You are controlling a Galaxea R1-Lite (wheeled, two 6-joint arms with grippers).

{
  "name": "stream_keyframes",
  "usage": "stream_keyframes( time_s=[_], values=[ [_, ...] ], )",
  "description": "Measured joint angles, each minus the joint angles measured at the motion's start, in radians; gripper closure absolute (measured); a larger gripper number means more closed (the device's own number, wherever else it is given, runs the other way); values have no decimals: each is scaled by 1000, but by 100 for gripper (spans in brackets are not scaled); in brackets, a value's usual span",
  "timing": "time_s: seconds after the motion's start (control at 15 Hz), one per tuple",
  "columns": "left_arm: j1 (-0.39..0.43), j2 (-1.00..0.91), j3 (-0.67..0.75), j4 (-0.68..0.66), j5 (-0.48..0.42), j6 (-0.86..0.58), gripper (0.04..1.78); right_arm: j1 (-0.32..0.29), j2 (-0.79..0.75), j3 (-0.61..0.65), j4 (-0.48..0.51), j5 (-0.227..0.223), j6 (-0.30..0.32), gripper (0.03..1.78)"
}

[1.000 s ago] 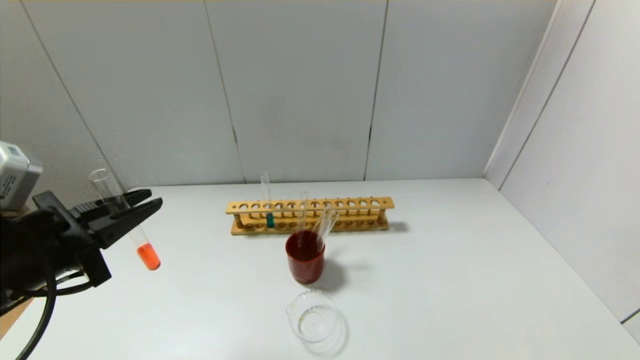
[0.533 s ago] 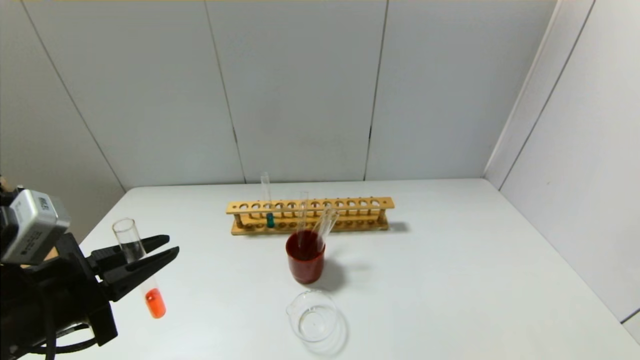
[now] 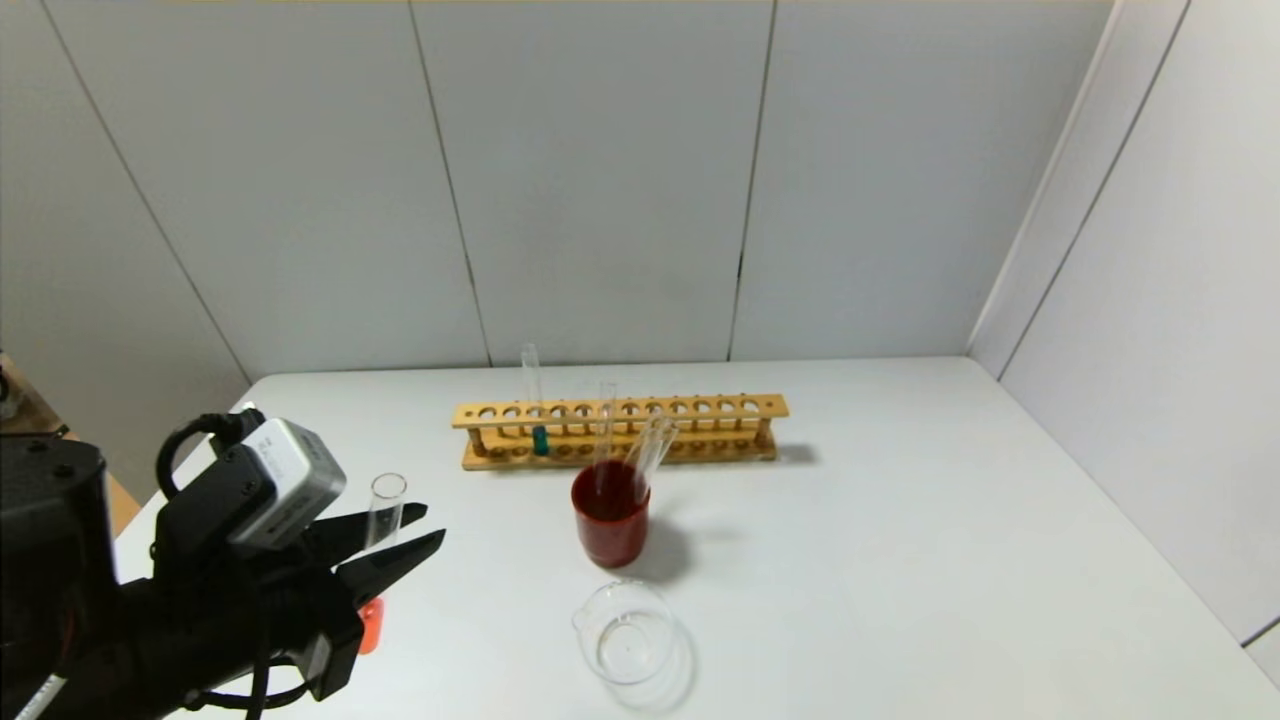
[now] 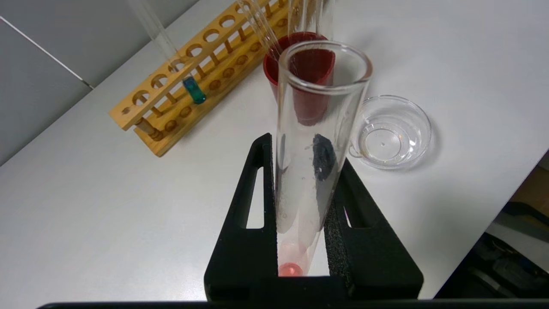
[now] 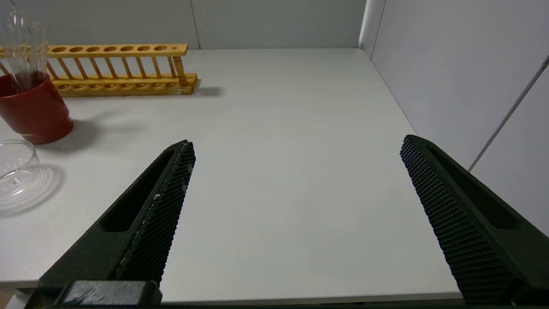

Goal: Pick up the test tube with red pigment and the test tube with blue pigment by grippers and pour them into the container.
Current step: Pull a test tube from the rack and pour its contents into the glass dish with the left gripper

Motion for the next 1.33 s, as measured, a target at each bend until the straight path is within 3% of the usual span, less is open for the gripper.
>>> stream_keyframes(
  time_s=[0.53,0.87,1.13,1.33],
  values=[
    [-119,188,-56,-6,122,77,147,0,0,0,0,0,0,6],
    [-153,266,-75,-5,145,119,147,0,0,0,0,0,0,6],
    [-184,331,-108,-5,238,189,147,0,0,0,0,0,0,6],
    [-189,382,-107,-86,251,193,147,0,0,0,0,0,0,6]
  ],
)
